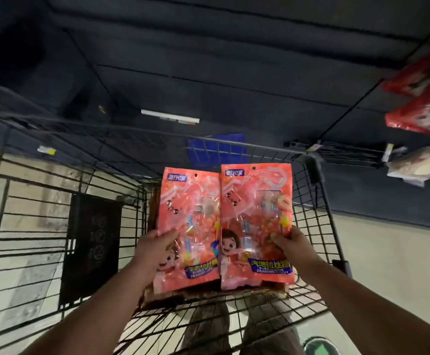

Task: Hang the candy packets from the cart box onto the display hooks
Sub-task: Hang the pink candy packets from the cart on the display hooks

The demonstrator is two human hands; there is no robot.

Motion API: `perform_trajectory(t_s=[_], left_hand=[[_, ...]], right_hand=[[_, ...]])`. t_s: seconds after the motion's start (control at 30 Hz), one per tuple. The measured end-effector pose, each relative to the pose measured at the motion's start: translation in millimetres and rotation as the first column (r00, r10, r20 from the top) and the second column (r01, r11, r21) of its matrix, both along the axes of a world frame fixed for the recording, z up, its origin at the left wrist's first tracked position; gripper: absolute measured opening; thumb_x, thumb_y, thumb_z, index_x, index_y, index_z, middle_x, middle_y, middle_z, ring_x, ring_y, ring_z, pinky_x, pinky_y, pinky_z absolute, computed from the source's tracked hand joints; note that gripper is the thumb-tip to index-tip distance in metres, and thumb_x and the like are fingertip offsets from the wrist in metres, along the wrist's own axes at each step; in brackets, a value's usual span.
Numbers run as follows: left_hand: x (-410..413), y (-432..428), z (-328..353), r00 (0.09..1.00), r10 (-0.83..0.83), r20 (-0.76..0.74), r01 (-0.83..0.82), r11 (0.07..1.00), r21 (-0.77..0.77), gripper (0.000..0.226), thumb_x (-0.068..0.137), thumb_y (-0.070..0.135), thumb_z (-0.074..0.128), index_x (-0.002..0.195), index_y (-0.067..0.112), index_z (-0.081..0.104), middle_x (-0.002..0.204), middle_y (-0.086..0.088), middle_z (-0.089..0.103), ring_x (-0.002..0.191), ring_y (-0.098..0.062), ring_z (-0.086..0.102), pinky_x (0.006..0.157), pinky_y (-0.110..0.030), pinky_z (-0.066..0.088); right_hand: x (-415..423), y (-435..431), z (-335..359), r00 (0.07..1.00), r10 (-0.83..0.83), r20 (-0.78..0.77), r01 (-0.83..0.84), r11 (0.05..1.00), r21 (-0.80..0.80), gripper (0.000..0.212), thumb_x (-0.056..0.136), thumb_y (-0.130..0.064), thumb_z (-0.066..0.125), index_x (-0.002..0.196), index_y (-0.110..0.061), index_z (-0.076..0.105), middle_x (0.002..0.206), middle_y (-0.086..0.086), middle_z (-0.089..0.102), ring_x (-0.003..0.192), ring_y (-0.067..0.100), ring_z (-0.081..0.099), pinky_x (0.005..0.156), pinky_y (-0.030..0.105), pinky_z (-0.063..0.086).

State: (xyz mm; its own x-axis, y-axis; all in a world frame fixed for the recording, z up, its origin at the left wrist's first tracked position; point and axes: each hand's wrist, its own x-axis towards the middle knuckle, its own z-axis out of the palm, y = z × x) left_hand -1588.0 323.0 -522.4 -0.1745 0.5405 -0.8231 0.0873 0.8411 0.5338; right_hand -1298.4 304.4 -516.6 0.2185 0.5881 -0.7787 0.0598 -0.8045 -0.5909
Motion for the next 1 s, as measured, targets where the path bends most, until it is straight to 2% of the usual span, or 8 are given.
perform_trajectory(t_s=[0.23,0.27,0.33,0.37,0.43,0.57,0.8,1.0], left_hand=[[30.2,18.4,40.3,0.996,-0.078,0.032,0.075,0.991,0.109,0.050,0.084,0.043,0.067,0.124,0.014,0.058,0.116,-0.008,0.066,0.089,-0.025,0.066,0.081,-0.040,0.054],[36.1,20.7,44.5,0.995,-0.093,0.035,0.088,0.988,0.127,0.048,0.086,0.042,0.066,0.123,0.014,0.058,0.116,-0.008,0.065,0.089,-0.023,0.065,0.079,-0.037,0.055],[49.2,24.8,54.1,0.992,-0.103,0.070,0.090,0.981,0.169,0.043,0.088,0.038,0.066,0.123,0.015,0.057,0.110,-0.007,0.065,0.084,-0.020,0.064,0.059,-0.026,0.057],[56.1,26.2,58.7,0.987,-0.119,0.107,0.099,0.979,0.179,0.043,0.087,0.038,0.067,0.123,0.017,0.057,0.108,-0.008,0.067,0.083,-0.023,0.067,0.058,-0.028,0.059],[71.7,28.3,66.4,0.979,-0.144,0.144,0.116,0.976,0.183,0.040,0.084,0.036,0.072,0.118,0.017,0.062,0.105,-0.015,0.072,0.086,-0.033,0.071,0.078,-0.046,0.059],[107.6,27.8,82.4,0.965,-0.186,0.188,0.141,0.963,0.228,0.037,0.079,0.028,0.076,0.110,0.011,0.067,0.106,-0.015,0.073,0.095,-0.031,0.070,0.094,-0.051,0.051],[187.4,12.1,122.7,0.918,-0.333,0.214,0.251,0.908,0.336,0.012,0.088,0.018,0.068,0.096,0.010,0.069,0.092,-0.019,0.075,0.090,-0.038,0.071,0.090,-0.054,0.053],[278.5,-31.1,145.6,0.883,-0.422,0.206,0.320,0.862,0.392,0.011,0.087,0.020,0.070,0.095,0.012,0.068,0.096,-0.017,0.074,0.092,-0.036,0.069,0.094,-0.053,0.051]], right_hand=[[28.3,-10.4,50.7,0.981,-0.188,-0.056,0.191,0.979,0.066,0.020,0.092,-0.004,0.056,0.112,-0.009,0.058,0.103,0.017,0.071,0.092,0.036,0.069,0.086,0.049,0.055],[33.3,-14.2,58.2,0.976,-0.211,-0.054,0.215,0.973,0.081,0.022,0.092,-0.003,0.056,0.113,-0.008,0.058,0.103,0.018,0.071,0.092,0.038,0.069,0.086,0.050,0.055],[44.7,-23.7,70.4,0.965,-0.256,-0.050,0.260,0.960,0.106,0.023,0.092,-0.002,0.055,0.114,-0.006,0.057,0.104,0.020,0.071,0.093,0.039,0.069,0.087,0.052,0.055],[50.7,-29.2,76.0,0.959,-0.279,-0.049,0.283,0.952,0.116,0.022,0.092,-0.002,0.055,0.114,-0.006,0.057,0.103,0.021,0.071,0.093,0.040,0.069,0.087,0.053,0.055],[63.0,-41.5,88.7,0.946,-0.319,-0.060,0.324,0.936,0.138,0.020,0.093,-0.004,0.055,0.112,-0.006,0.056,0.102,0.021,0.071,0.089,0.039,0.070,0.080,0.049,0.057],[91.3,-67.6,111.9,0.930,-0.366,-0.035,0.364,0.904,0.222,0.017,0.093,-0.003,0.053,0.109,-0.005,0.058,0.098,0.019,0.072,0.084,0.034,0.071,0.069,0.039,0.057],[147.2,-123.2,139.2,0.877,-0.479,-0.049,0.470,0.829,0.302,0.016,0.095,-0.008,0.053,0.110,-0.006,0.056,0.097,0.017,0.072,0.084,0.033,0.071,0.070,0.040,0.058],[215.1,-191.3,156.1,0.824,-0.556,-0.110,0.555,0.751,0.359,0.025,0.094,-0.022,0.058,0.115,-0.010,0.054,0.101,0.014,0.073,0.086,0.032,0.073,0.076,0.044,0.059]])
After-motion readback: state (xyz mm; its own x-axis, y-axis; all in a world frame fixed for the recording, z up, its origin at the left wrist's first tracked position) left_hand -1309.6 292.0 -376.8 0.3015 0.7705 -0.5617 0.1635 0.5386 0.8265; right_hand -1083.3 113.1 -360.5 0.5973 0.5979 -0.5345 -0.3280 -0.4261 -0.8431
